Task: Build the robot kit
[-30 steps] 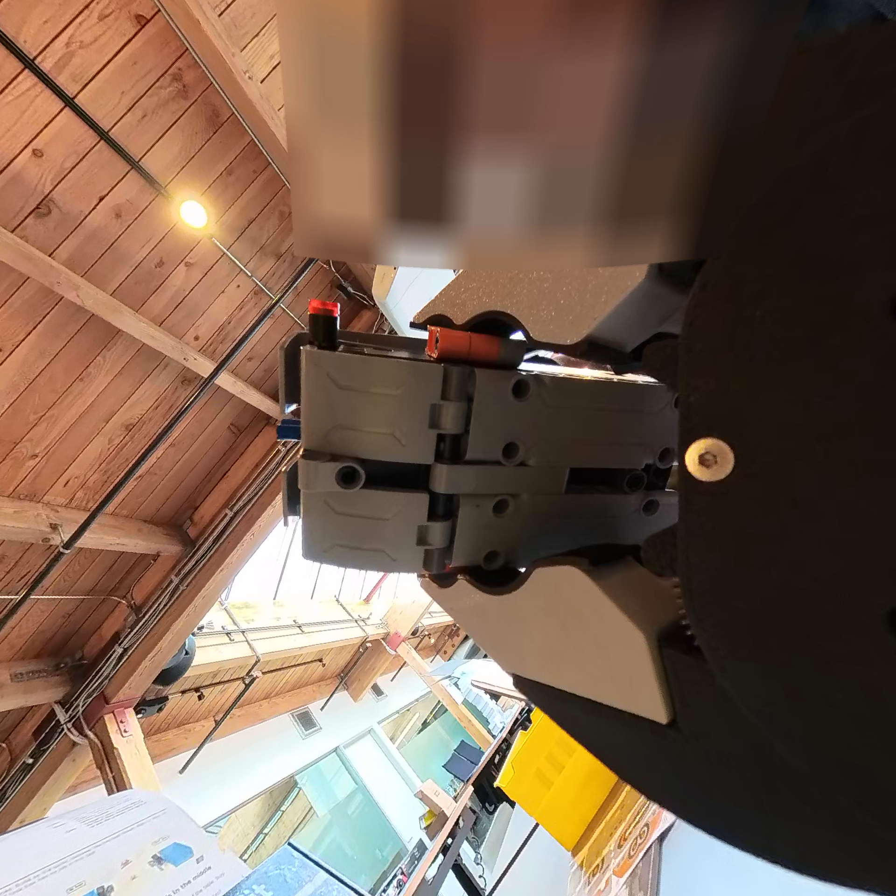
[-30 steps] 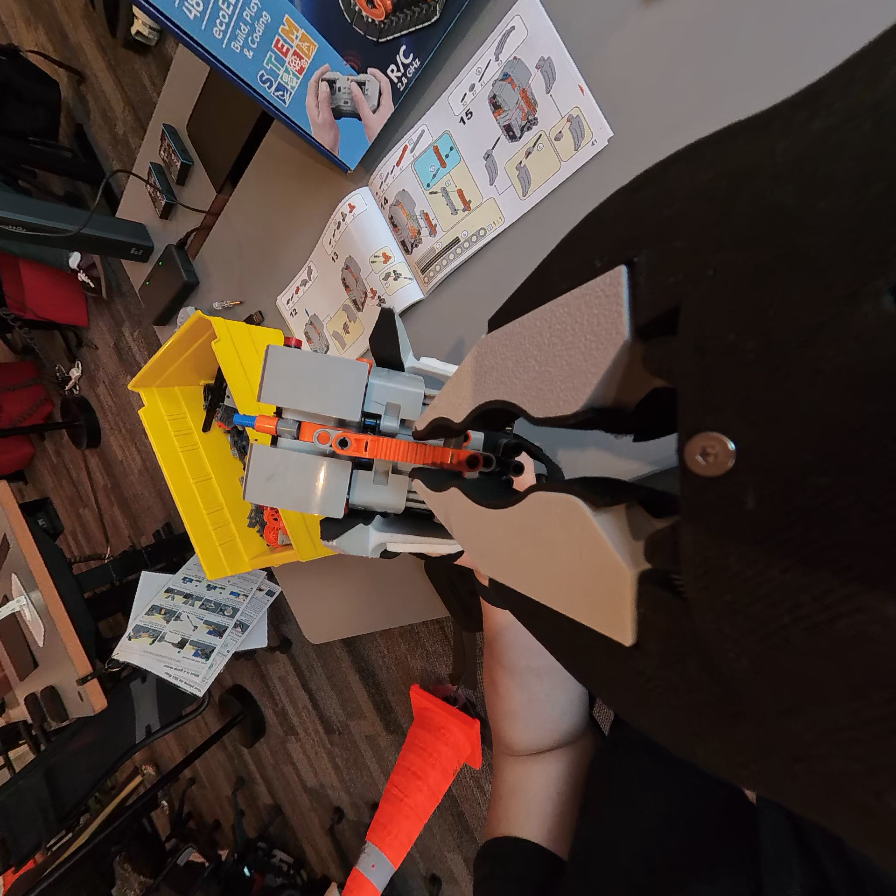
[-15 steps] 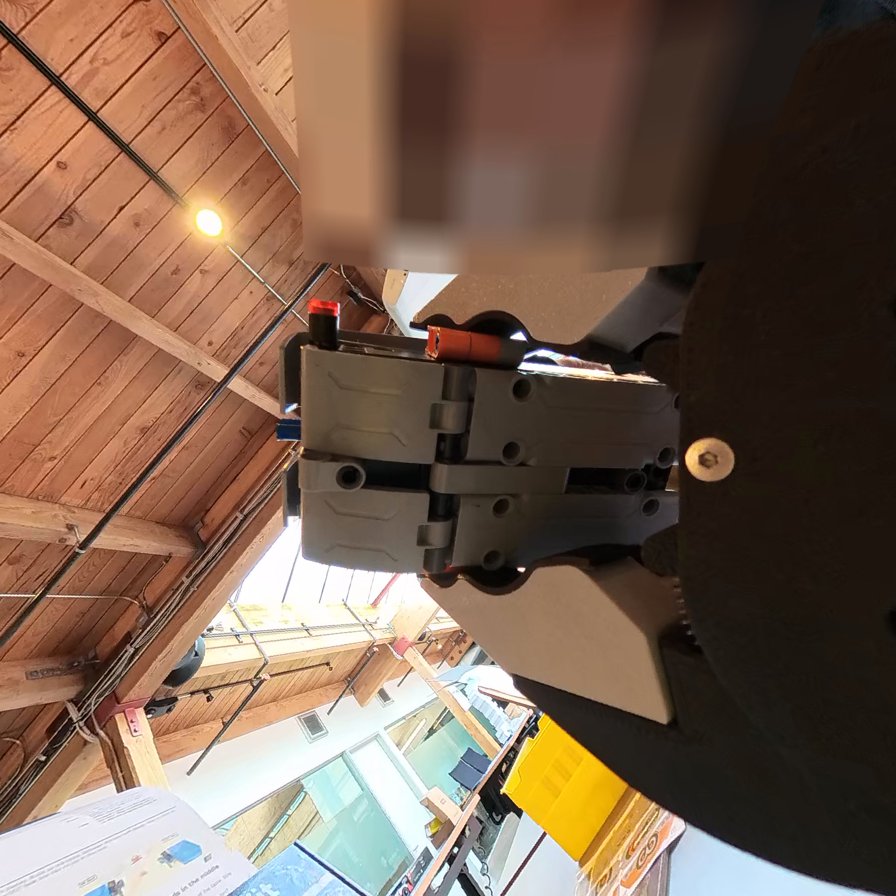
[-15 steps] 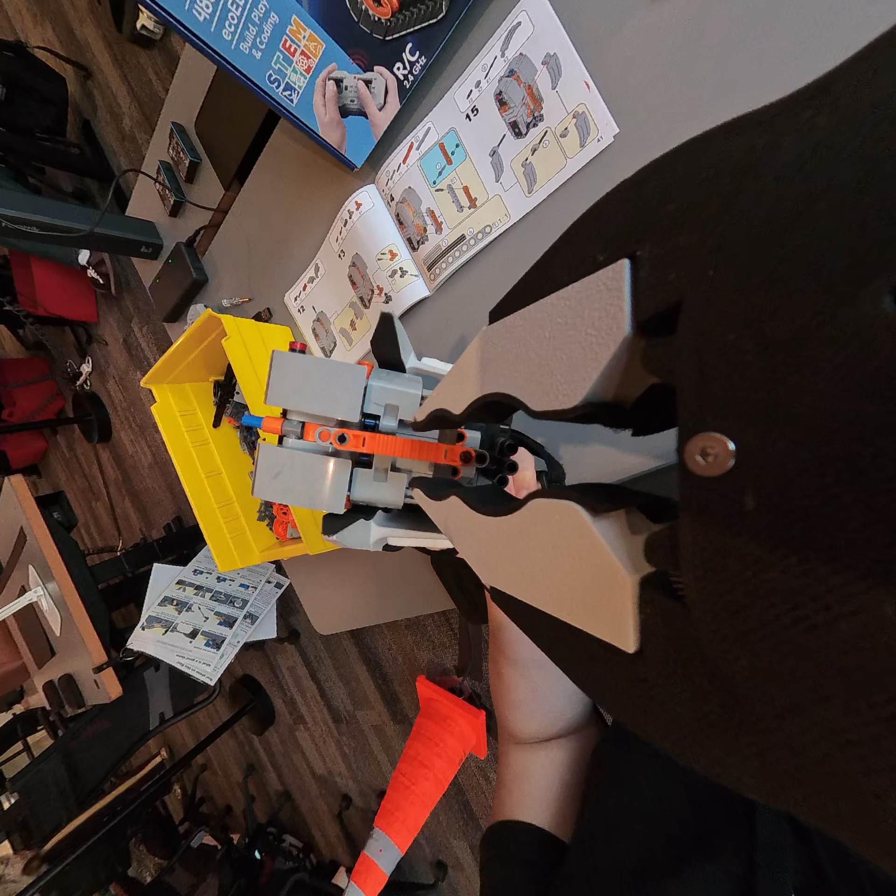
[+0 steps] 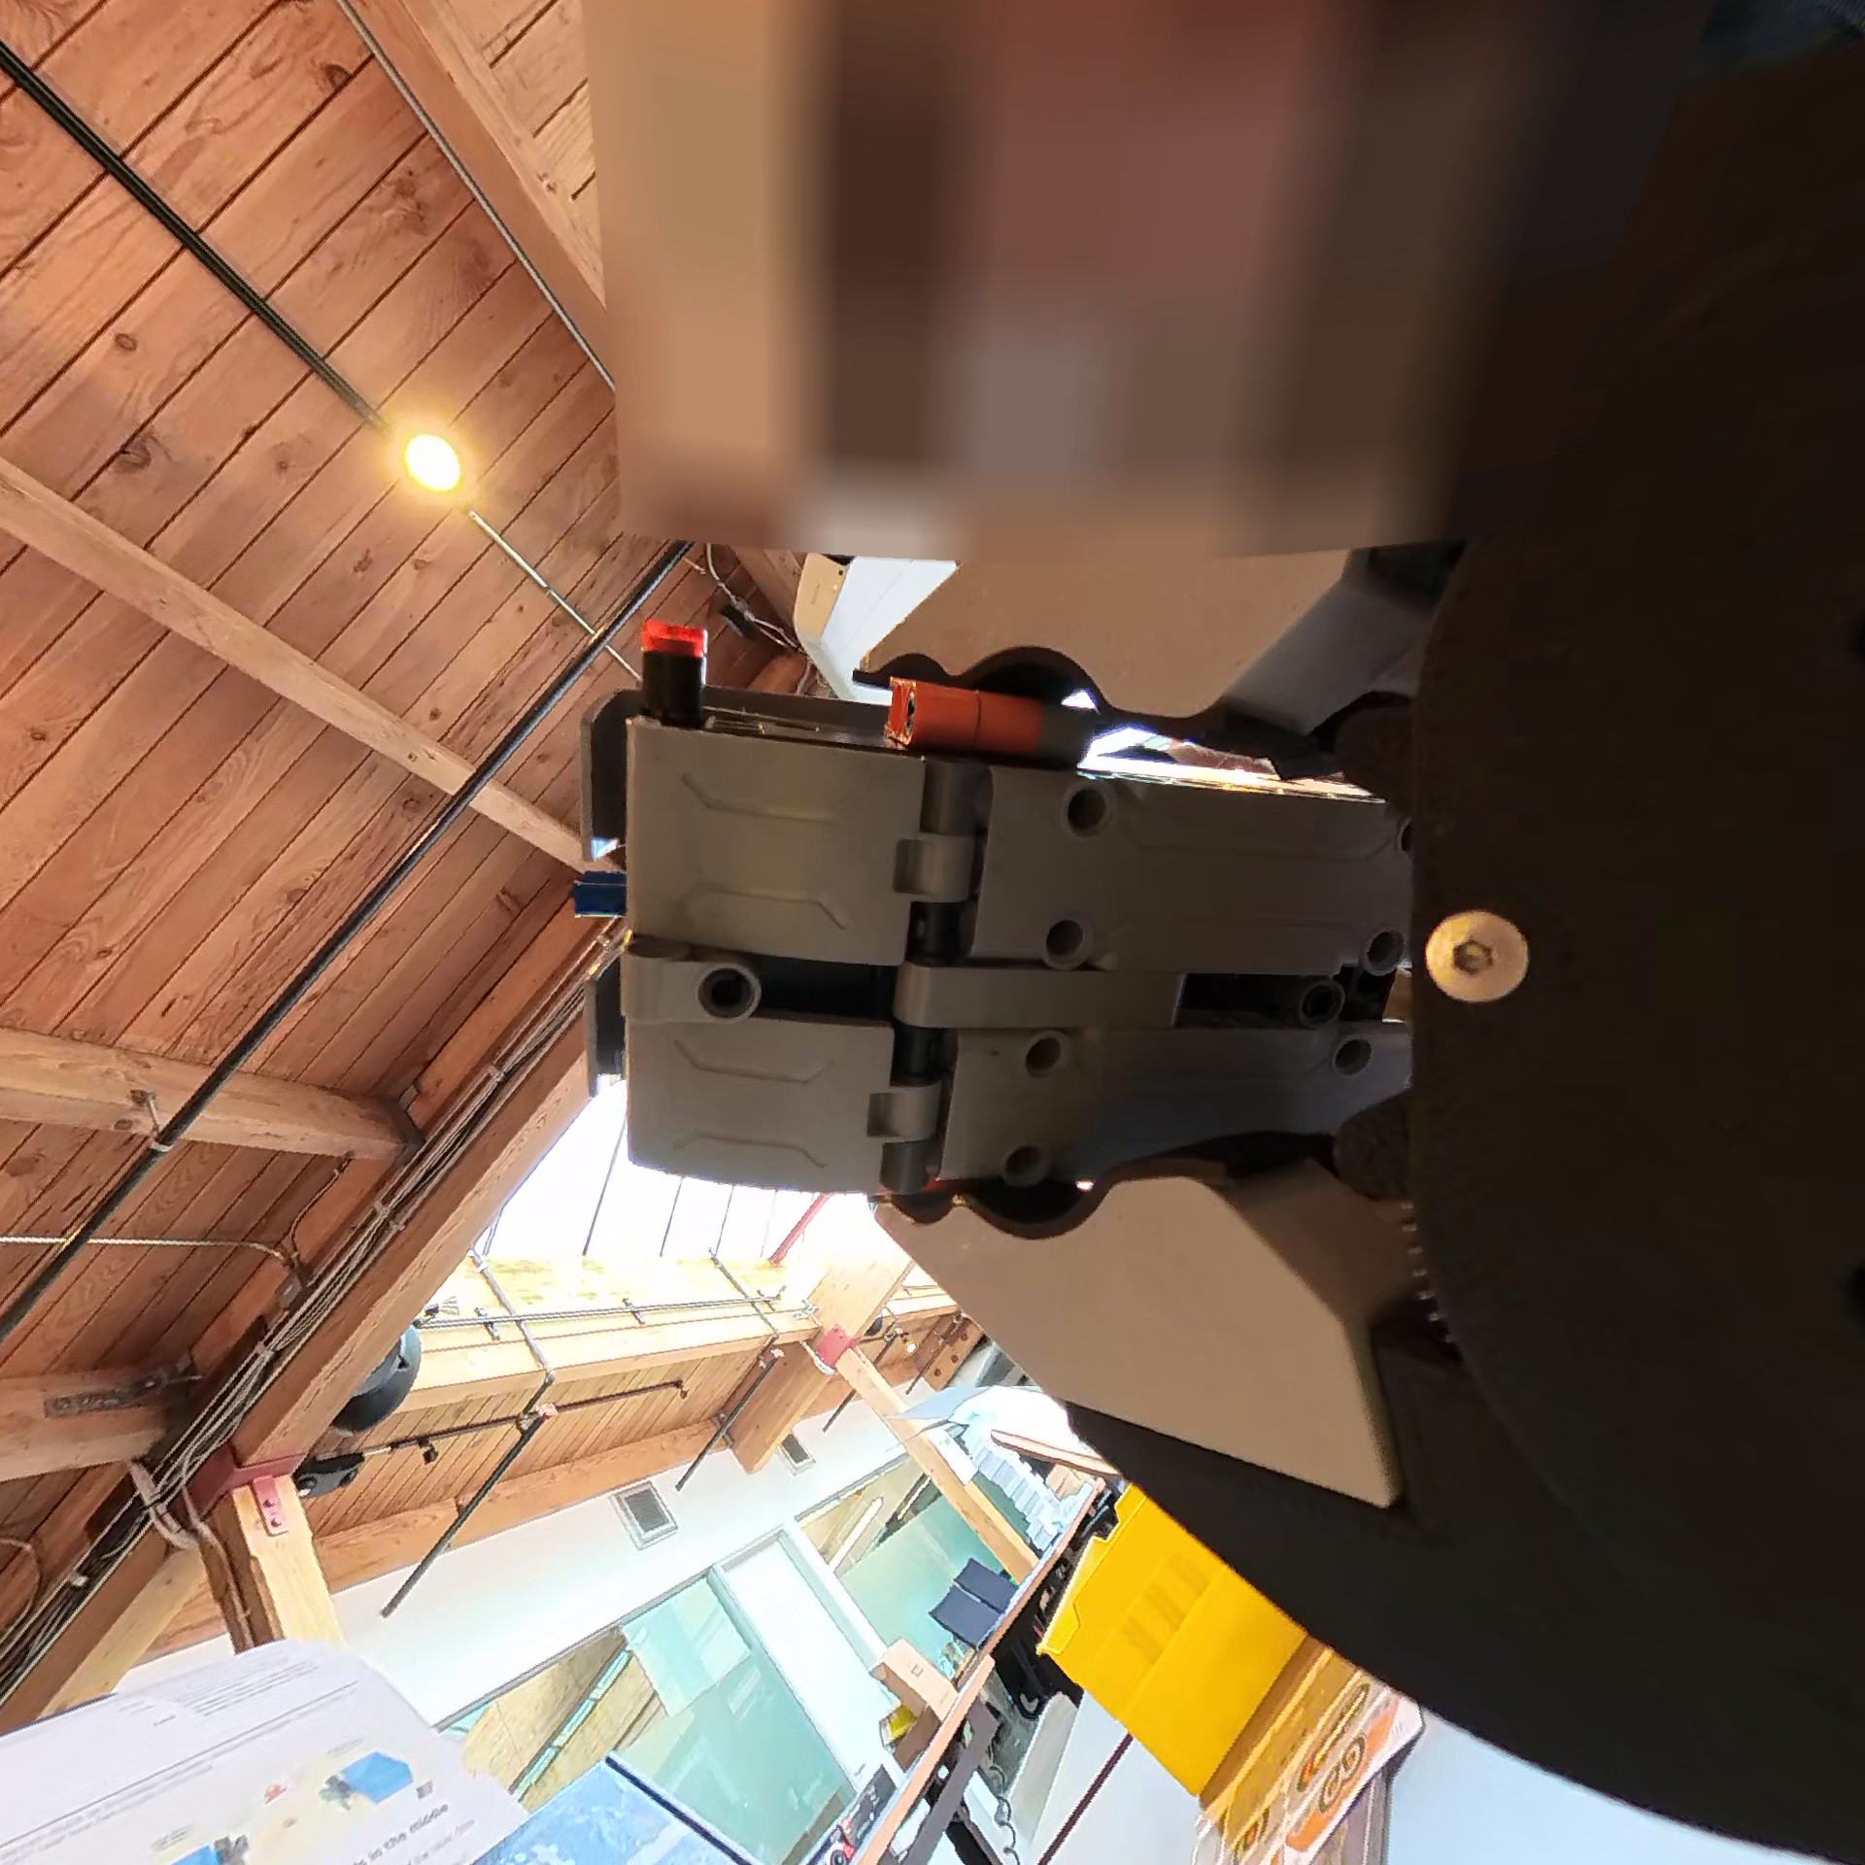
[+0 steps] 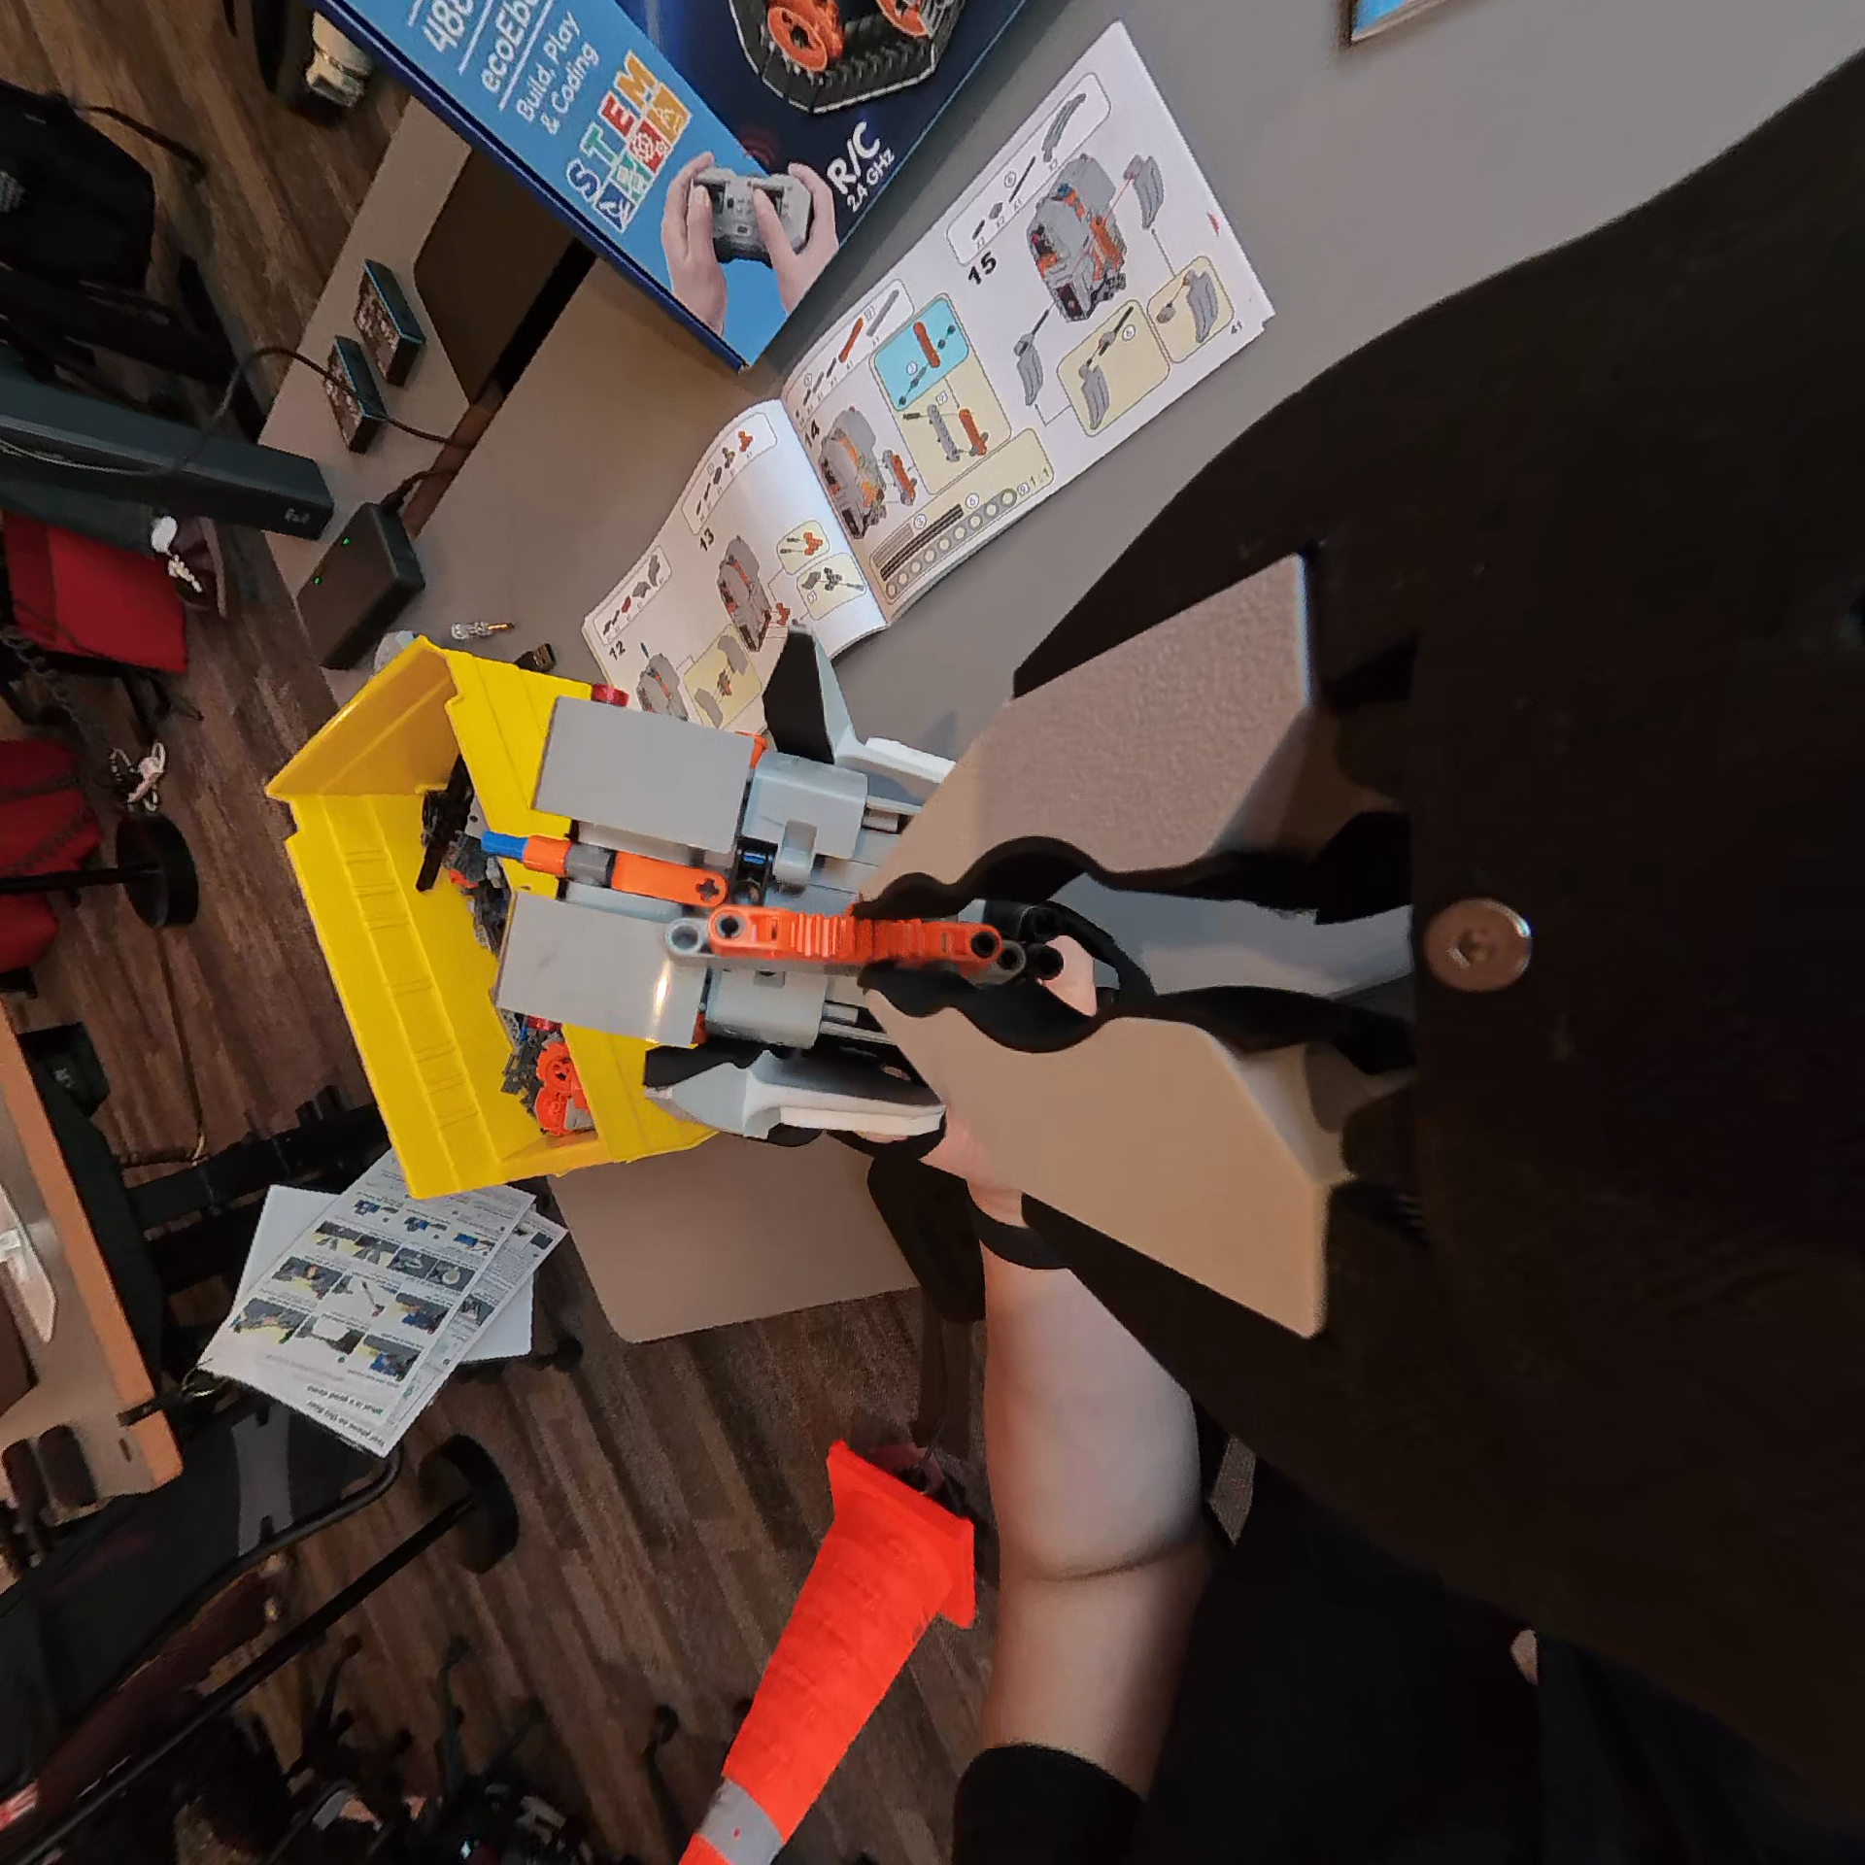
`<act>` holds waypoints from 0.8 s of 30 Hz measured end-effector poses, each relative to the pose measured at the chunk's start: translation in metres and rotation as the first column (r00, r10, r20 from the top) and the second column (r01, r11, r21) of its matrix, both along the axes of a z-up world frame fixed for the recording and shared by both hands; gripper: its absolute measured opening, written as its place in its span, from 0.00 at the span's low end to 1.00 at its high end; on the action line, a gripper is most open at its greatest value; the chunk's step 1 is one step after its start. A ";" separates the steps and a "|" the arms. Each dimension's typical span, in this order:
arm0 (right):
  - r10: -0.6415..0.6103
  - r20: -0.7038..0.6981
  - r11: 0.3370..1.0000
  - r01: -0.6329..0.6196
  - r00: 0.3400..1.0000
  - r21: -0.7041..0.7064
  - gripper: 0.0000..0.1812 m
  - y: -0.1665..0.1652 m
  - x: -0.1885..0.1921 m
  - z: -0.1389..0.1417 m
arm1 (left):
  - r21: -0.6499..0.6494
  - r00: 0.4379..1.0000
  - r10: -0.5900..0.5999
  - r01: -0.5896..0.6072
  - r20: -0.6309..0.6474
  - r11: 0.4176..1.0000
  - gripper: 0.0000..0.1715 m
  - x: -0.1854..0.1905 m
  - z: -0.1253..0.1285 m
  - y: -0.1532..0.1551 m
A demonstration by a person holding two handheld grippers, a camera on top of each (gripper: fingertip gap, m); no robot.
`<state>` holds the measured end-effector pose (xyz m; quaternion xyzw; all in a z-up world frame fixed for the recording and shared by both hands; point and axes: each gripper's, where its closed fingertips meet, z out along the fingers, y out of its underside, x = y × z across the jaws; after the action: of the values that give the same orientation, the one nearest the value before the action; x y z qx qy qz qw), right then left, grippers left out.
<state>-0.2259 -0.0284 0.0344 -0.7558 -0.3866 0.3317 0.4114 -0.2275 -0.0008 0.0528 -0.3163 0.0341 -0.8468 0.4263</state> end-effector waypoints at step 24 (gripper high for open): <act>-0.018 -0.066 0.999 0.016 0.998 -0.040 0.03 0.011 0.006 0.005 | -0.003 1.000 -0.006 0.006 0.004 1.000 0.55 -0.001 0.000 0.000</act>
<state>-0.2204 -0.0175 0.0390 -0.7556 -0.3596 0.3609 0.4118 -0.2281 -0.0004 0.0528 -0.3151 0.0328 -0.8487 0.4234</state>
